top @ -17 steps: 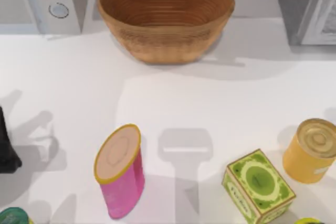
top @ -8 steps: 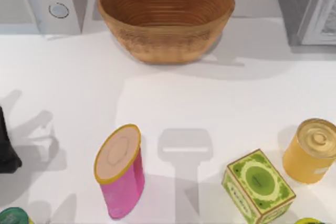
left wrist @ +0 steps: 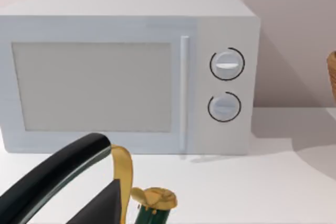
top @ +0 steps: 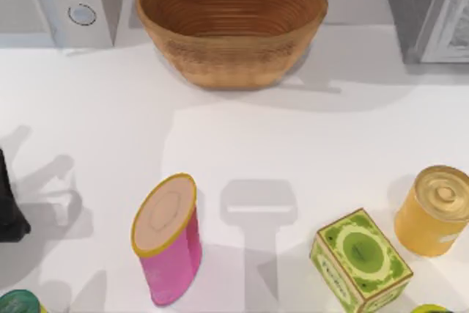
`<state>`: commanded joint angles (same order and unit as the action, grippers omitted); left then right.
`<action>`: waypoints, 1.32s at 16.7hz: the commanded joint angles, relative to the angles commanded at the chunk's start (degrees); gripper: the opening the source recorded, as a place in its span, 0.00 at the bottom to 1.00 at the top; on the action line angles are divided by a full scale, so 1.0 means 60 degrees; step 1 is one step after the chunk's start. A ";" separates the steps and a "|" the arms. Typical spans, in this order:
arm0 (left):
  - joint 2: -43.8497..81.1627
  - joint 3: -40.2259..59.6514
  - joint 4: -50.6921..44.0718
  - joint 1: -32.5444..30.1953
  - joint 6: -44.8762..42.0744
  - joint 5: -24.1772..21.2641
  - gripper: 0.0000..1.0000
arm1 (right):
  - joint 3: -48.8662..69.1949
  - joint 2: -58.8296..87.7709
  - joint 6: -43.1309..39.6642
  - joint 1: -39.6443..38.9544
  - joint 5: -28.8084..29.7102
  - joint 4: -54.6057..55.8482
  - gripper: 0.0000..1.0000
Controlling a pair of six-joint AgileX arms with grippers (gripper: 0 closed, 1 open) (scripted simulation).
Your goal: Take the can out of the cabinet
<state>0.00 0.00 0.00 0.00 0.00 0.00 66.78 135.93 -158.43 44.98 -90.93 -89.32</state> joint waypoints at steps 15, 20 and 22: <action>0.0000 0.0000 0.0000 0.0000 0.0000 0.0000 1.00 | 0.0323 0.0792 -0.2494 -0.0747 -0.0672 -0.2025 0.00; 0.0000 0.0000 0.0000 0.0000 0.0000 0.0000 1.00 | 0.0416 0.0872 -0.2674 -0.0771 -0.0764 -0.2222 0.00; 0.0000 0.0000 0.0000 0.0000 0.0000 0.0000 1.00 | 0.0416 0.0872 -0.2674 -0.0771 -0.0764 -0.2222 0.15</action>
<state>0.00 0.00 0.00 0.00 0.00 0.00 69.28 141.16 -174.47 40.35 -95.51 -102.65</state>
